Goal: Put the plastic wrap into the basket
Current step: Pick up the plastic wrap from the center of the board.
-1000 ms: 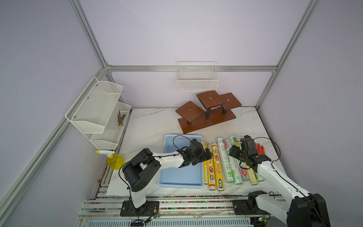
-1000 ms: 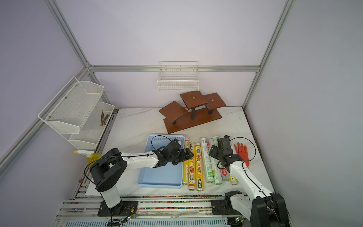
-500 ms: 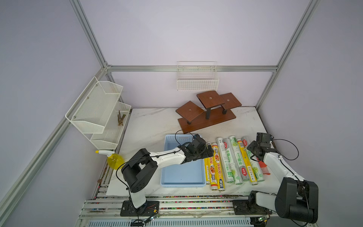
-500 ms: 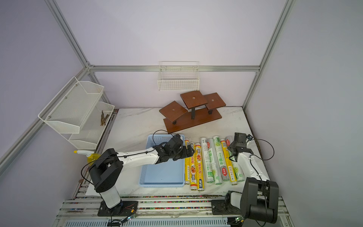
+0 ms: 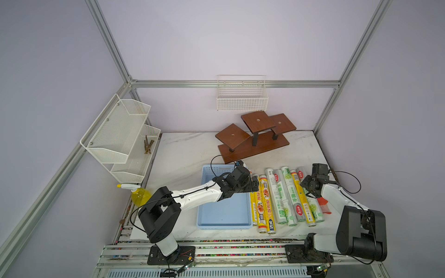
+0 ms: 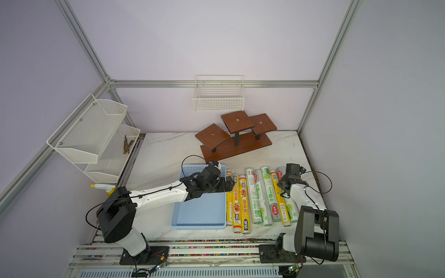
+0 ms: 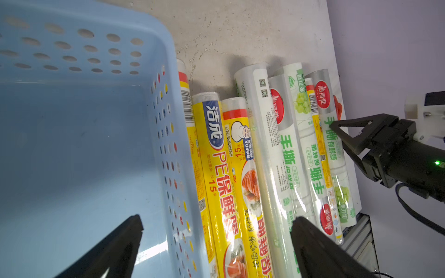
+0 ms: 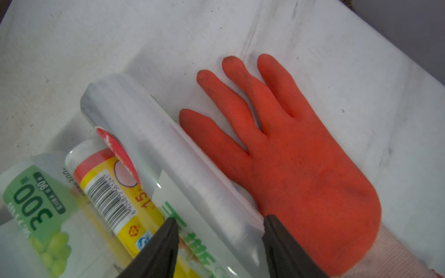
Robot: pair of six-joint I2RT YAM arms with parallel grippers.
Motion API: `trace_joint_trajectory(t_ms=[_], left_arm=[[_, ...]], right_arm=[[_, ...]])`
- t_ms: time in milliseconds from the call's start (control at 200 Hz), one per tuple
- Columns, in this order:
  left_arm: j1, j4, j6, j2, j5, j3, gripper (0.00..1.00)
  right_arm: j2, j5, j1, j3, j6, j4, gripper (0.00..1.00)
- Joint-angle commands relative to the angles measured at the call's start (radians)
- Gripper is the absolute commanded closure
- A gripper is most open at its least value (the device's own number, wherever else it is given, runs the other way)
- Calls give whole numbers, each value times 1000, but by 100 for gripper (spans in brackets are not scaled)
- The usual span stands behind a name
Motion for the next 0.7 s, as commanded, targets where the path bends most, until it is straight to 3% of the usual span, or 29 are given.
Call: trace_joint_trajectory(t_ms=[0, 165, 315, 510, 695], left_arm=[[-3, -2, 55, -67, -55, -11, 0], [-4, -10, 76, -90, -77, -12, 0], [-4, -6, 92, -95, -88, -11, 0], [-4, -12, 113, -89, -65, 11, 0], [-4, -1, 113, -94, -69, -6, 0]], right_arm=[[22, -38, 3, 19, -27, -44, 37], [-42, 20, 8, 49, -27, -87, 36], [-109, -23, 13, 35, -47, -76, 37], [-43, 29, 14, 55, -23, -116, 38], [-147, -146, 20, 8, -96, -23, 43]])
